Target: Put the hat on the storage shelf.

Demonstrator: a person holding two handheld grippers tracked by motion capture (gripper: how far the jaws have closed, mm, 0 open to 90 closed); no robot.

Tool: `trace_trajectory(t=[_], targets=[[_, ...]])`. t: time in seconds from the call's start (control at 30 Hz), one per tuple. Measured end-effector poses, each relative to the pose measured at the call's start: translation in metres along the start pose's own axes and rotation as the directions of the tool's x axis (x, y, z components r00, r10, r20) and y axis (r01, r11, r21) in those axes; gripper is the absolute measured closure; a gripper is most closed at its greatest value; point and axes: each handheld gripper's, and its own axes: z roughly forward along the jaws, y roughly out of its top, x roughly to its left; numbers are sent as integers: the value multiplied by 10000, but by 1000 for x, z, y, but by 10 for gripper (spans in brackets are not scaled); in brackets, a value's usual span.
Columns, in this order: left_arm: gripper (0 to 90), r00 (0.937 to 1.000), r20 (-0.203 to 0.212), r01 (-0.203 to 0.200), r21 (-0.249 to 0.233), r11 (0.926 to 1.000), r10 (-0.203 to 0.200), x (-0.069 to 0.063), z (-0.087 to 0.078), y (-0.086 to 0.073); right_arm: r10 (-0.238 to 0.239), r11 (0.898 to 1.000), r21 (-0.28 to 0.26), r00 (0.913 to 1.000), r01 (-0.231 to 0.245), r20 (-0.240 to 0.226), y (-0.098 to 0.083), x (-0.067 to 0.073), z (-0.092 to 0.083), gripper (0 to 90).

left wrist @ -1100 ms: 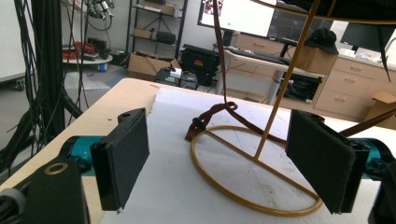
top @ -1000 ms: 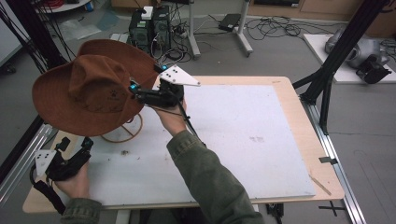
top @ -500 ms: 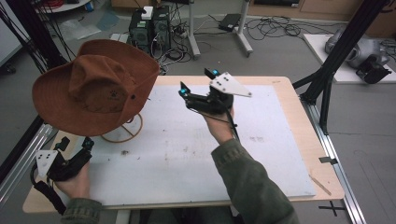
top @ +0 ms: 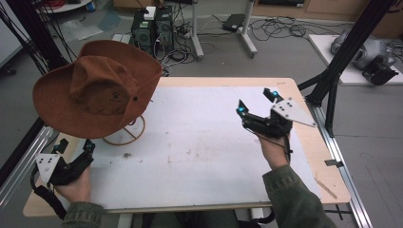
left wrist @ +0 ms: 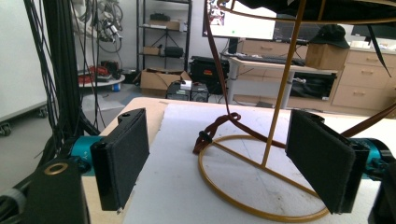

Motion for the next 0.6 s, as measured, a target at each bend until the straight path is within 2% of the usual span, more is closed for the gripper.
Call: trace_trajectory(t=[0.17, 0.27, 0.43, 0.6], targets=[[217, 9998, 62, -164, -34, 9999, 164, -4, 0, 1, 708, 9970, 255, 9936, -733, 883, -16, -26, -23, 117], [217, 9997, 54, -251, -17, 9997, 251, -4, 0, 1, 846, 9954, 330, 9880, -895, 1293, -24, -36, -35, 118], [217, 9996, 41, -268, -34, 9996, 268, -4, 0, 2, 711, 9958, 448, 9819, -801, 1756, -34, -43, -51, 118], [216, 9995, 29, -323, -47, 9995, 323, -5, 0, 2, 962, 9936, 386, 9742, -1062, 2040, -45, -45, -61, 119]])
